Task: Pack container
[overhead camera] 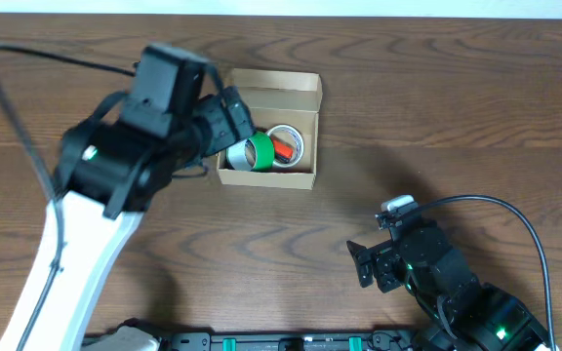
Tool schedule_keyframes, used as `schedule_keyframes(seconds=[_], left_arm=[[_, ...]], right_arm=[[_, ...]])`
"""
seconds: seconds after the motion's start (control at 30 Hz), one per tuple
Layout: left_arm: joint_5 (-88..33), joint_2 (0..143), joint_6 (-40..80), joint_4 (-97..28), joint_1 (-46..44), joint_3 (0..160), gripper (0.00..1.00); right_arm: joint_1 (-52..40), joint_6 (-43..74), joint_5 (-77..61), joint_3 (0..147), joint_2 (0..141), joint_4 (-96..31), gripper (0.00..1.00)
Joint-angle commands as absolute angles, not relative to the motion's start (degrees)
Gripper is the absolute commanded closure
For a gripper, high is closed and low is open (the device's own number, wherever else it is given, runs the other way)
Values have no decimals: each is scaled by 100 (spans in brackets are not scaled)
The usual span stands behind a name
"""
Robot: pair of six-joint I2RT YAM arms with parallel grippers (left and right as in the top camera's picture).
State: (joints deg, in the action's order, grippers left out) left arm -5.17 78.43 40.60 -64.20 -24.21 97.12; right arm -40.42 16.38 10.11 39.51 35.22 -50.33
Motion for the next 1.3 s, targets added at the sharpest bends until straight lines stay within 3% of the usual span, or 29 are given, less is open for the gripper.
schedule_keyframes(seconds=[0.0, 0.67, 0.83, 1.03, 1.1, 1.23, 1.27], left_arm=[[-558, 7719, 3854, -6458, -2401, 9821, 5], [-373, 7780, 3850, -7035, -2401, 9819, 5], [108, 7789, 3736, -7022, -2377, 9819, 4], [-110, 7835, 3437, -6816, -1605, 9819, 4], [-316, 7891, 3371, -6615, -1208, 9819, 0], [-884, 8165, 3310, -6069, -436, 9819, 25], [-1074, 8263, 3267, -5933, -274, 9819, 33]], right_arm=[[-4128, 1732, 1070, 3953, 3520, -5043, 1], [-4128, 1715, 1120, 3955, 3564, -4676, 1], [-4001, 2161, 856, 4353, 3658, -4307, 1], [-3181, 2196, 854, 5625, 4711, -4466, 1], [-2823, 2134, 812, 6047, 5210, -4617, 1], [-2169, 2056, 276, 6652, 6257, -4639, 1], [-2038, 2058, 132, 6755, 6510, -4589, 5]])
